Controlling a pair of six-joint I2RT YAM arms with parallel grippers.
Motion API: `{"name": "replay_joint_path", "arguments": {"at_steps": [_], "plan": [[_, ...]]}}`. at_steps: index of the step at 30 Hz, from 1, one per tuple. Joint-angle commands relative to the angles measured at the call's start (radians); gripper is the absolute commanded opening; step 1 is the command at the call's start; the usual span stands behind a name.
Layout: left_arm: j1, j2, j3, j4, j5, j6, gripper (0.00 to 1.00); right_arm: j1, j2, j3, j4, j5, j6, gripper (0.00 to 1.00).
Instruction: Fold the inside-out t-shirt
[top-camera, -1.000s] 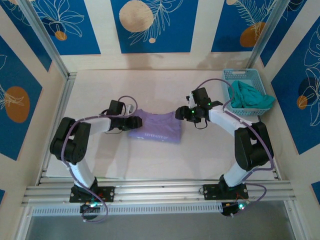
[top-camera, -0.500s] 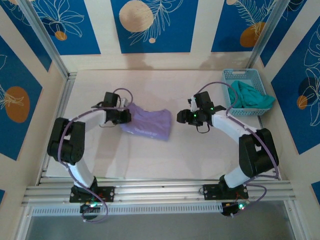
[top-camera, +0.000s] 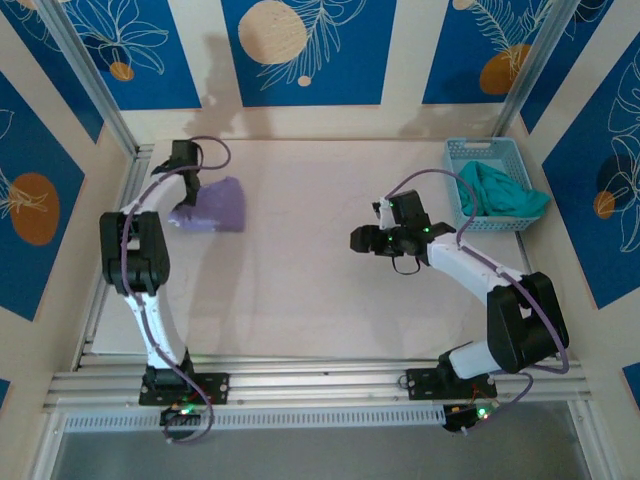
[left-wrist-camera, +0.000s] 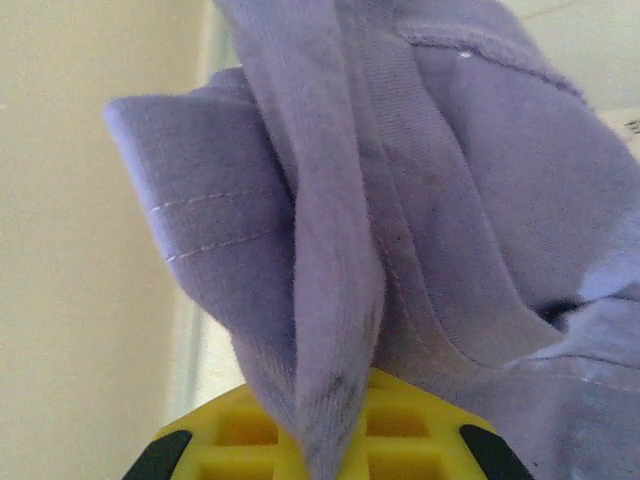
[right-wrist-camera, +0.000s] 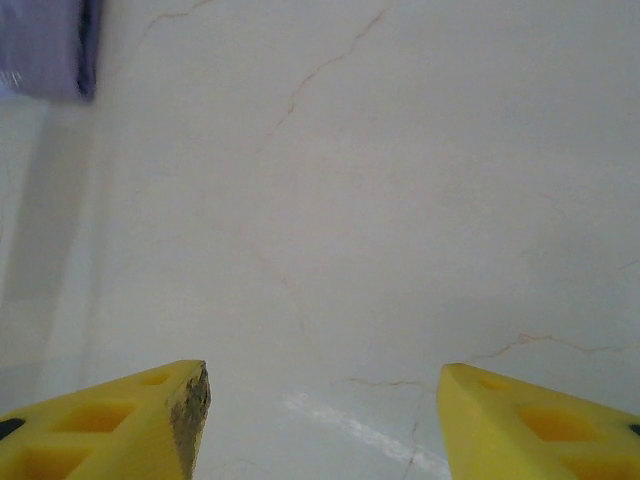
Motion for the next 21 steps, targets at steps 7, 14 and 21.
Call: {"name": "replay_joint_path", "arguments": {"at_steps": [7, 14, 21], "plan": [[0.124, 0.203, 0.227, 0.050, -0.259, 0.139, 0.66, 0.002, -0.006, -0.002, 0.013, -0.022, 0.003, 0.63], [0.047, -0.059, 0.093, 0.014, -0.118, -0.096, 0.91, 0.036, -0.063, 0.021, -0.060, 0.259, -0.080, 0.68], [-0.070, -0.511, -0.393, 0.172, 0.152, -0.262, 1.00, 0.110, -0.128, 0.023, -0.020, 0.666, -0.185, 0.99]]}}
